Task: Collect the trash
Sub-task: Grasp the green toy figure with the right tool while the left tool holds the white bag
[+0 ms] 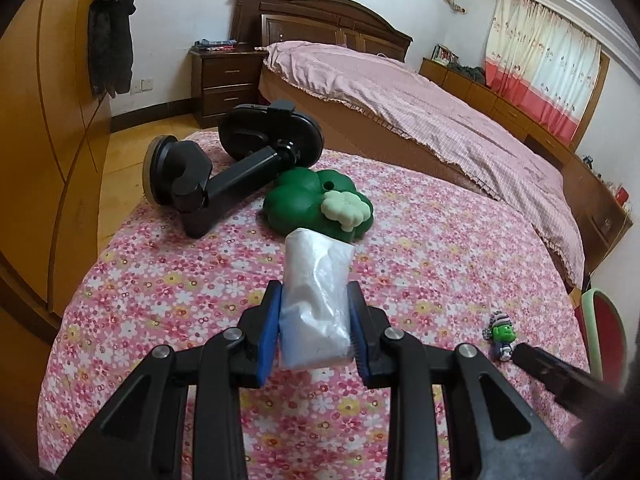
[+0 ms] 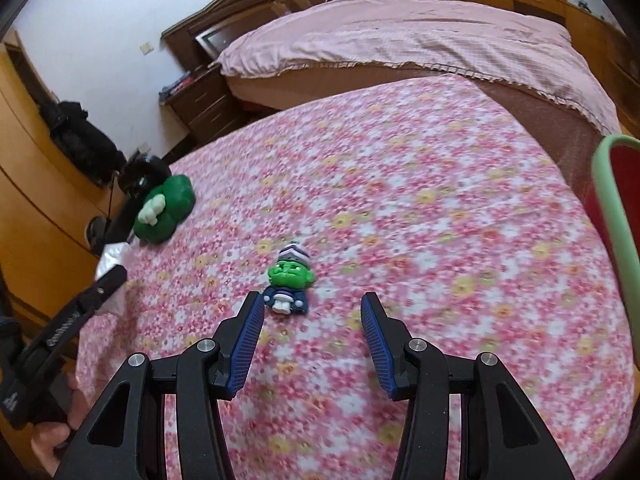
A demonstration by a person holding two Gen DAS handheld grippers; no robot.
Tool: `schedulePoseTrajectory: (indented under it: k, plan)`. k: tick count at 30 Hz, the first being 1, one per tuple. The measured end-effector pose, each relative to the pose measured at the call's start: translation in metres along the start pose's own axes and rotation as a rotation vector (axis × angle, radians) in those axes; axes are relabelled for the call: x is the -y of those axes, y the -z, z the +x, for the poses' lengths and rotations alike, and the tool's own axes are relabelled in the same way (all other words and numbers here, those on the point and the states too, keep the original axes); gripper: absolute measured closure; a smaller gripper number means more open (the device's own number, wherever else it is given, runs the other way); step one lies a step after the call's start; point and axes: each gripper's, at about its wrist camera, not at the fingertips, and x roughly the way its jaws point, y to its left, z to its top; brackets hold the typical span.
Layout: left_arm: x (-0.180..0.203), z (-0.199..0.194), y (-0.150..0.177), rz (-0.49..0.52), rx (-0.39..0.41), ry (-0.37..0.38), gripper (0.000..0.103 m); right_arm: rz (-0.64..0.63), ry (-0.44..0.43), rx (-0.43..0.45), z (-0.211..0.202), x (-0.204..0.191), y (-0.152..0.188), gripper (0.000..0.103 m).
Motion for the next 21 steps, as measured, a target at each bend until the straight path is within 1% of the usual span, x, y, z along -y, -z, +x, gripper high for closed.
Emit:
schedulePoseTrajectory:
  k: [5,10,13,16,18,20,21]
  plan:
    - [-0.01,0.003,0.0,-0.036,-0.014,0.005,0.071,-0.033,0.016,0.008,0.012,-0.011,-0.001,0.051]
    - [-0.013,0.005,0.001,-0.051,-0.02,0.015,0.071,-0.061,0.034,0.029,0.019,-0.02,-0.002,0.052]
    - [-0.014,0.004,0.002,-0.065,-0.013,0.03,0.071,-0.108,0.058,0.042,0.022,-0.026,0.0,0.052]
    - [-0.012,0.005,0.002,-0.061,-0.011,0.026,0.071,-0.163,0.086,0.049,0.025,-0.036,0.004,0.054]
    - [-0.01,0.007,0.004,-0.057,-0.02,0.029,0.071,-0.154,0.089,0.051,0.025,-0.033,0.004,0.062]
    - [-0.007,0.009,0.005,-0.056,-0.028,0.035,0.071,-0.136,0.085,0.054,0.024,-0.029,0.003,0.068]
    - [-0.005,0.01,0.005,-0.053,-0.03,0.037,0.071,-0.133,0.08,0.054,0.024,-0.028,0.003,0.068]
